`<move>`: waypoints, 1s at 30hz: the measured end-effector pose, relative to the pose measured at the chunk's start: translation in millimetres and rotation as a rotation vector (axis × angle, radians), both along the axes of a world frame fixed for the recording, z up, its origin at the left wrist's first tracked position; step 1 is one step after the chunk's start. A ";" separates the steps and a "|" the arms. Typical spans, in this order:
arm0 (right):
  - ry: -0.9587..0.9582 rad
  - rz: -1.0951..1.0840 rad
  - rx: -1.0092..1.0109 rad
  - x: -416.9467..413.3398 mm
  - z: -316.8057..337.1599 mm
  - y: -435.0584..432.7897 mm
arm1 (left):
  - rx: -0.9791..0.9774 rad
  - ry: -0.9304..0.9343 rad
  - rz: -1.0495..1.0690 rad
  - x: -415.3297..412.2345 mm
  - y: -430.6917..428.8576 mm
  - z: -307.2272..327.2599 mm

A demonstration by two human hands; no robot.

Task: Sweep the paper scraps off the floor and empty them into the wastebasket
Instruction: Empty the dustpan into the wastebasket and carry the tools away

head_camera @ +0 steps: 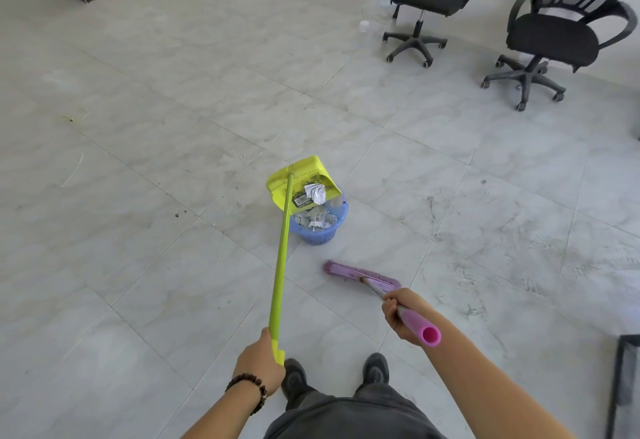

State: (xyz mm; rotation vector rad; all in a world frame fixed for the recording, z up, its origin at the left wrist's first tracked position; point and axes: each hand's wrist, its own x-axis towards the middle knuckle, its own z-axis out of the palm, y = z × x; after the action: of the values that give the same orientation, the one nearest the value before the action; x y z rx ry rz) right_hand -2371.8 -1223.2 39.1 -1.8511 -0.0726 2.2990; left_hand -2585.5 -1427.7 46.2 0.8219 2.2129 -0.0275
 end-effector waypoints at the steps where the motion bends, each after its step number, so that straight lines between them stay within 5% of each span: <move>1: 0.005 -0.001 -0.004 -0.4 -0.8 0.4 | 0.006 0.006 -0.011 0.3 -3.6 0.2; 30: -0.007 0.006 0.021 -10.6 1.9 -1.6 | 0.049 -0.053 -0.001 -21.4 -3.2 -0.9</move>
State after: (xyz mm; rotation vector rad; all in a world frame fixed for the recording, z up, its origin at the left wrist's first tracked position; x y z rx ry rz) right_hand -2382.4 -1224.9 41.0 -1.8518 -0.1029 2.2871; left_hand -2606.9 -1430.9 45.3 0.8409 2.1706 0.0476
